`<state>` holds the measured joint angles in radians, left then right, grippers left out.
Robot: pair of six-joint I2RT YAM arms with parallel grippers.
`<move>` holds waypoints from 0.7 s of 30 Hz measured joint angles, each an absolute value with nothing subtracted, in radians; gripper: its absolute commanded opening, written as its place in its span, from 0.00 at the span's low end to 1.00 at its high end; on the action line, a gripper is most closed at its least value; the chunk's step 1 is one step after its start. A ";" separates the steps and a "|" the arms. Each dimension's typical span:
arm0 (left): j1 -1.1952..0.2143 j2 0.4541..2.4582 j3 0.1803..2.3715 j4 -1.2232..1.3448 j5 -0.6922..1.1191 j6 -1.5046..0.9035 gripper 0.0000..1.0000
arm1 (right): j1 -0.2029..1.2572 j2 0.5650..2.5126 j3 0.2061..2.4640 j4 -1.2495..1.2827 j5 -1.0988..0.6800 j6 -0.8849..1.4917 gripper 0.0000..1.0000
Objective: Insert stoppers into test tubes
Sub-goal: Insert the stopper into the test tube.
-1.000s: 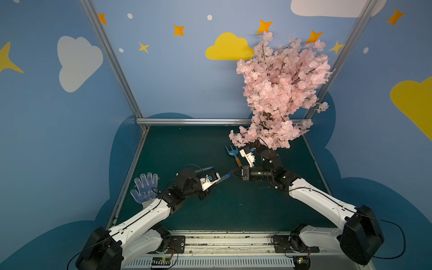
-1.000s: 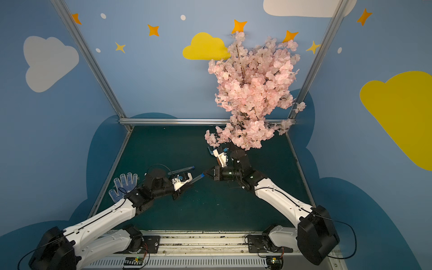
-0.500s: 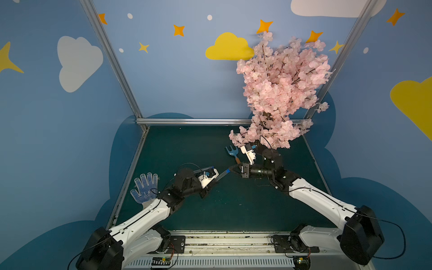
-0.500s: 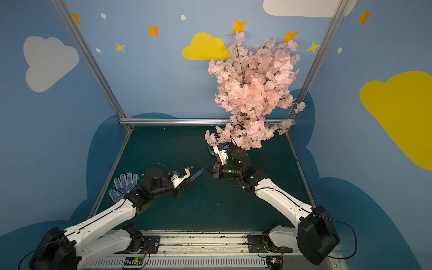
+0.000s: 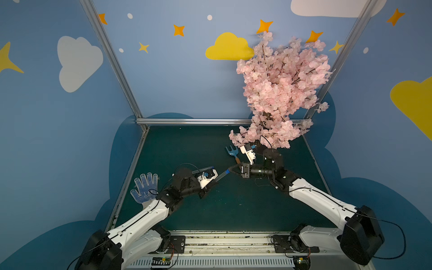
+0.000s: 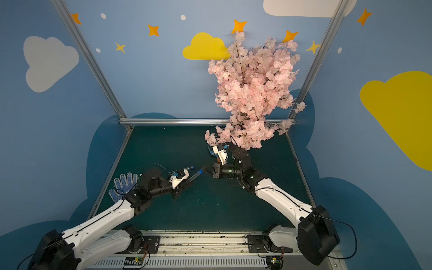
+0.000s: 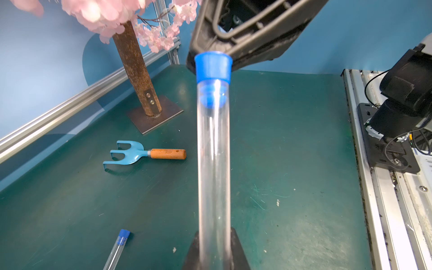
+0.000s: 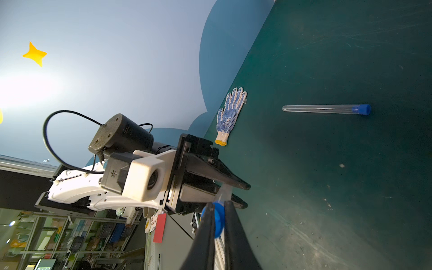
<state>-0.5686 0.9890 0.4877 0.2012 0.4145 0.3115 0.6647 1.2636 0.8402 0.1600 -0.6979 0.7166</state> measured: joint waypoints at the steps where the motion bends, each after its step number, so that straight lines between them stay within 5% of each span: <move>1: -0.569 0.984 0.479 0.215 0.414 0.310 0.02 | 0.665 1.264 0.840 0.165 -0.704 0.721 0.11; 21: -0.569 0.981 0.450 0.368 0.458 0.247 0.02 | 0.665 1.257 0.843 0.255 -0.757 0.741 0.11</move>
